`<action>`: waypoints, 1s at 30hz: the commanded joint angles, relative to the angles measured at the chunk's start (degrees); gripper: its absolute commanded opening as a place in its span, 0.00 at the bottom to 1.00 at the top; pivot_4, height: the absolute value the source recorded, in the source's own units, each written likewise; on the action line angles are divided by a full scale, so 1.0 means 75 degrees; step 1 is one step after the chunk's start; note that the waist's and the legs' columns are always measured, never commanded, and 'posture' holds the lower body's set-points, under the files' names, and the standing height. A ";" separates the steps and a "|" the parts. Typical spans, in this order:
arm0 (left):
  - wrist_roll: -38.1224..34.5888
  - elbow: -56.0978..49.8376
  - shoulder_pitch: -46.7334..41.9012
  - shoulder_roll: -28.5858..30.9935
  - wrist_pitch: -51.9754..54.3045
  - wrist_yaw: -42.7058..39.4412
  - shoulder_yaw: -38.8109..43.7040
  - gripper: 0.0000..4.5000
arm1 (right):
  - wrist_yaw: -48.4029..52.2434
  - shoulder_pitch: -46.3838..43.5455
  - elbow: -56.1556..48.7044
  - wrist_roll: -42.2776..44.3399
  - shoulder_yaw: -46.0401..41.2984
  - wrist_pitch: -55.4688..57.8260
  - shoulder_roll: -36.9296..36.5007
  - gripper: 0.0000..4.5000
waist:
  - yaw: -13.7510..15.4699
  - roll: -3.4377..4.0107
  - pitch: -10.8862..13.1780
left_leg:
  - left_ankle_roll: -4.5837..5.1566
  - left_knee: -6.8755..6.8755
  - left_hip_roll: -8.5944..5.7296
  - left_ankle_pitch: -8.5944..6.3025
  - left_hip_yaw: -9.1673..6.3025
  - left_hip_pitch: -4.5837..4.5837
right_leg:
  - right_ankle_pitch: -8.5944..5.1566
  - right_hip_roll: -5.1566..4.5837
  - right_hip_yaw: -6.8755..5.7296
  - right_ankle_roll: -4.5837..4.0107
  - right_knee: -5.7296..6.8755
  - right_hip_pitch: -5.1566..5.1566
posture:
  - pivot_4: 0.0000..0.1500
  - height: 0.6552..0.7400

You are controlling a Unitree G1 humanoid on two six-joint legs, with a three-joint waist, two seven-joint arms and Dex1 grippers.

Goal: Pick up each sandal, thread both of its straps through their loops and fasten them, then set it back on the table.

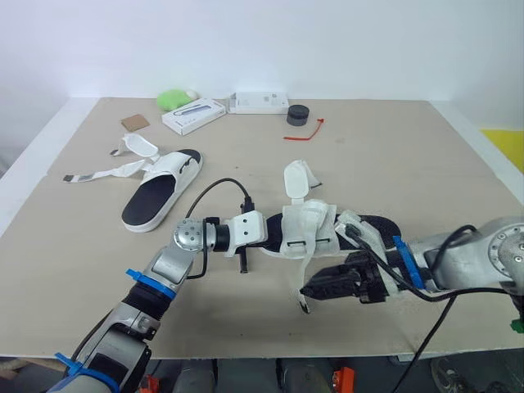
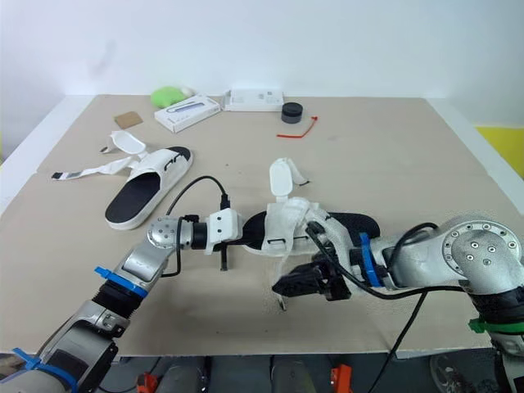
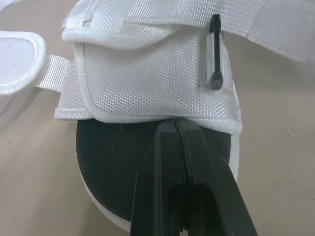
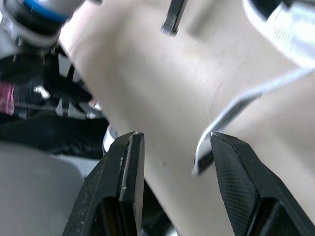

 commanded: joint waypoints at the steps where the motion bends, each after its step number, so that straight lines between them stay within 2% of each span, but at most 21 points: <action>1: 0.0026 -0.0071 0.0070 0.0083 0.0170 0.0011 -0.0016 0.00 | -0.0408 -0.0339 0.0054 0.0263 0.0388 -0.0263 -0.0104 0.52 | 0.0000 0.0000 0.0000 | 0.0000 -0.0001 0.0000 0.0000 0.0000 -0.0001 | 0.0000 0.0000 0.0000 0.0000 0.0000 0.0000 | 1.00 1.00; 12: -0.0032 -0.0090 0.0095 0.0006 0.0327 0.0161 0.0014 0.00 | -0.1107 -0.0998 0.0407 0.0263 0.1239 -0.0376 0.0254 0.52 | 0.0001 0.0001 -0.0001 | 0.0001 -0.0001 0.0004 0.0000 0.0000 -0.0002 | 0.0001 0.0001 0.0002 -0.0003 0.0000 -0.0004 | 1.00 1.00; 19: -0.0050 -0.0069 0.0057 0.0002 0.0369 0.0217 0.0032 0.00 | -0.1896 -0.0840 0.0741 0.0263 0.1543 -0.0489 0.0572 0.52 | 0.0001 0.0001 0.0000 | 0.0003 0.0000 0.0005 0.0001 0.0000 -0.0003 | 0.0003 0.0001 0.0002 -0.0005 0.0001 -0.0005 | 1.00 1.00; 20: -0.0056 -0.0065 0.0046 -0.0001 0.0379 0.0222 0.0038 0.00 | -0.1908 -0.0803 0.0732 0.0263 0.1533 -0.0480 0.0599 0.41 | 0.0001 0.0002 0.0000 | 0.0003 0.0000 0.0005 0.0002 0.0000 -0.0003 | 0.0003 0.0001 0.0002 -0.0006 0.0001 -0.0005 | 1.00 1.00; 21: -0.0060 -0.0063 0.0038 -0.0002 0.0387 0.0225 0.0042 0.00 | -0.1917 -0.0778 0.0722 0.0263 0.1523 -0.0469 0.0618 0.36 | 0.0001 0.0001 -0.0001 | 0.0003 0.0000 0.0004 0.0002 0.0000 -0.0003 | 0.0003 0.0001 0.0002 -0.0006 0.0001 -0.0005 | 1.00 1.00; 24: -0.0082 -0.0065 0.0023 0.0000 0.0403 0.0226 0.0064 0.00 | -0.1779 -0.0737 0.0636 0.0263 0.1472 -0.0423 0.0581 0.04 | 0.0000 0.0002 -0.0001 | 0.0004 0.0000 0.0006 0.0002 0.0000 -0.0003 | 0.0003 0.0003 0.0002 -0.0006 0.0001 -0.0005 | 1.00 1.00; 25: -0.0089 -0.0060 0.0016 -0.0003 0.0409 0.0226 0.0069 0.00 | -0.1714 -0.0753 0.0645 0.0263 0.1439 -0.0394 0.0549 0.01 | 0.0000 0.0002 -0.0001 | 0.0004 0.0000 0.0008 0.0002 0.0000 -0.0003 | 0.0004 0.0004 0.0002 -0.0008 0.0001 -0.0005 | 1.00 1.00; 30: -0.0101 -0.0024 -0.0010 -0.0020 0.0407 0.0209 0.0069 0.00 | -0.0545 -0.1183 0.1024 0.0263 0.0965 -0.0088 0.0517 0.01 | 0.0001 0.0002 -0.0001 | 0.0006 0.0000 0.0012 0.0003 0.0000 -0.0002 | 0.0006 0.0007 0.0002 -0.0011 0.0001 -0.0005 | 1.00 1.00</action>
